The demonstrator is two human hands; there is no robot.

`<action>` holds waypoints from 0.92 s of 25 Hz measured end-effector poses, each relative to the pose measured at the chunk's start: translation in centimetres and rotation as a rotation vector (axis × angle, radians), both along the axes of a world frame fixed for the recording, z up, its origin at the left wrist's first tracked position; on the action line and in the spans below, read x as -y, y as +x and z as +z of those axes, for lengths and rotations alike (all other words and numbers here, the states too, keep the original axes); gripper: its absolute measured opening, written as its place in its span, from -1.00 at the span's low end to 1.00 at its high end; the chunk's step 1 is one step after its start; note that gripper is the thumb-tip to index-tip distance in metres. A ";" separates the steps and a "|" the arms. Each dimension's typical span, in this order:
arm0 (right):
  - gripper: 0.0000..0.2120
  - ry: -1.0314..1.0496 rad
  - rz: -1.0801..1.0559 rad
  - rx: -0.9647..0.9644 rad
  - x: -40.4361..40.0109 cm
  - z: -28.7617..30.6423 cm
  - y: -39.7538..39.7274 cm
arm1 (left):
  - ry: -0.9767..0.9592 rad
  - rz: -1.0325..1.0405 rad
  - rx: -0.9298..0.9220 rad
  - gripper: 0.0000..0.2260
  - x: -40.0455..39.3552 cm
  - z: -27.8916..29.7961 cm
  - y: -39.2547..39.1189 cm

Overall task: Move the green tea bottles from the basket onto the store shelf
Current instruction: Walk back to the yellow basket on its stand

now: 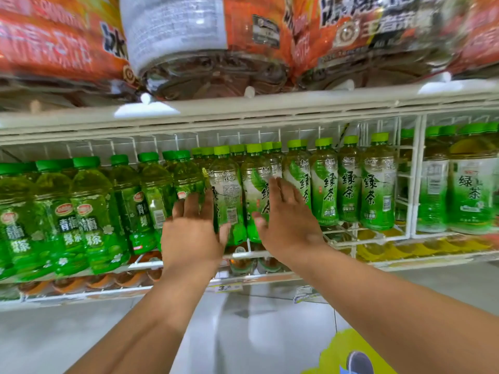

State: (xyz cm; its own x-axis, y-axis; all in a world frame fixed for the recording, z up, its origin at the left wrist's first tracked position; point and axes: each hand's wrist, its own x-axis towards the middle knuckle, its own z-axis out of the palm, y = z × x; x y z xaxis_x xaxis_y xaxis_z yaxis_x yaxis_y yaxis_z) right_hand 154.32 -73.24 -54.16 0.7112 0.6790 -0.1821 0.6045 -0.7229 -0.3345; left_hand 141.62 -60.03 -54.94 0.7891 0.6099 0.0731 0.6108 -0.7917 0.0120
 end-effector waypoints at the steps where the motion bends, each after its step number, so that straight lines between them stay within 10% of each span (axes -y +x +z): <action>1: -0.21 -0.023 0.035 0.011 0.3 0.1 -0.1 | 0.017 0.002 -0.042 -0.28 -0.1 0.2 -0.3; 23: -0.28 -0.046 0.159 0.273 8.3 14.4 -8.2 | 0.054 -0.111 -0.133 -0.30 5.4 15.3 -10.1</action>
